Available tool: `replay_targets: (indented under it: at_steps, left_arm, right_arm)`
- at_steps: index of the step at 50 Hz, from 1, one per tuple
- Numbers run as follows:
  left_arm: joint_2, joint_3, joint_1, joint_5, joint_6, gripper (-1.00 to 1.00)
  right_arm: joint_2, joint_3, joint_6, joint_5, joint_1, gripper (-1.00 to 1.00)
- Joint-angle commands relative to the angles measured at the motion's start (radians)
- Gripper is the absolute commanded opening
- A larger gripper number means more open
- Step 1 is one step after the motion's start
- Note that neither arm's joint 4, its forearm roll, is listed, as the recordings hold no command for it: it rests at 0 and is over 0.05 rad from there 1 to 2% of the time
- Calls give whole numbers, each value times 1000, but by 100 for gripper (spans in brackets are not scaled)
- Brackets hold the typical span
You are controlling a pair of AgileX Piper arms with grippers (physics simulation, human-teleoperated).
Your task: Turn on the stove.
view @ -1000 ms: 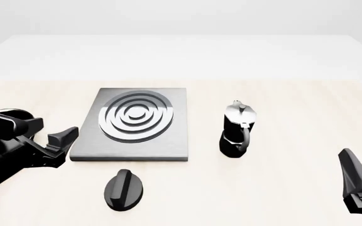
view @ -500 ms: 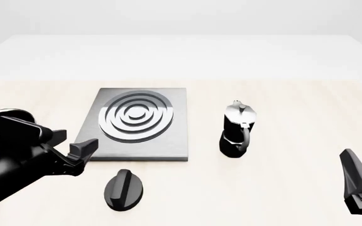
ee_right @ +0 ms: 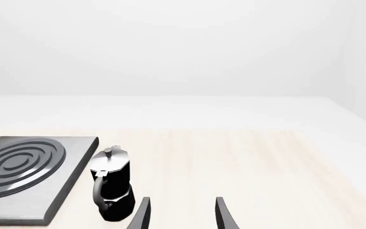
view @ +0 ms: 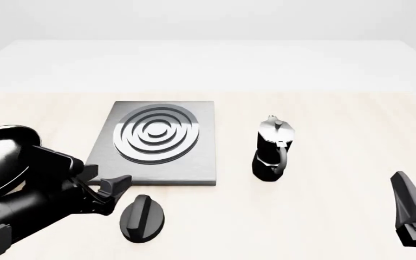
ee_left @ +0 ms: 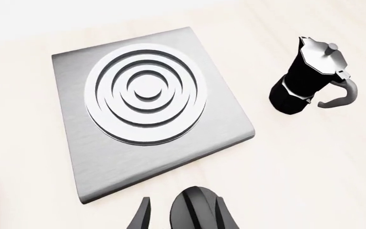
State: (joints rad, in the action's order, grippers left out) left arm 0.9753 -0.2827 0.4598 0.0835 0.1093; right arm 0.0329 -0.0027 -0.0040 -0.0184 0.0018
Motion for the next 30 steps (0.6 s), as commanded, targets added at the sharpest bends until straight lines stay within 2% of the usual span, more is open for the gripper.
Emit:
replay_targets:
  at_steps: [1,24,30]
  left_arm:
    - [53,2,36,28,27,100]
    - [174,-1,84,100,91,100]
    - [205,6,84,132,88,100]
  right_arm:
    - [-4,1,2,3,-1,100]
    - [38,1,4,-30,4,100]
    - [46,2,3,-37,6,100]
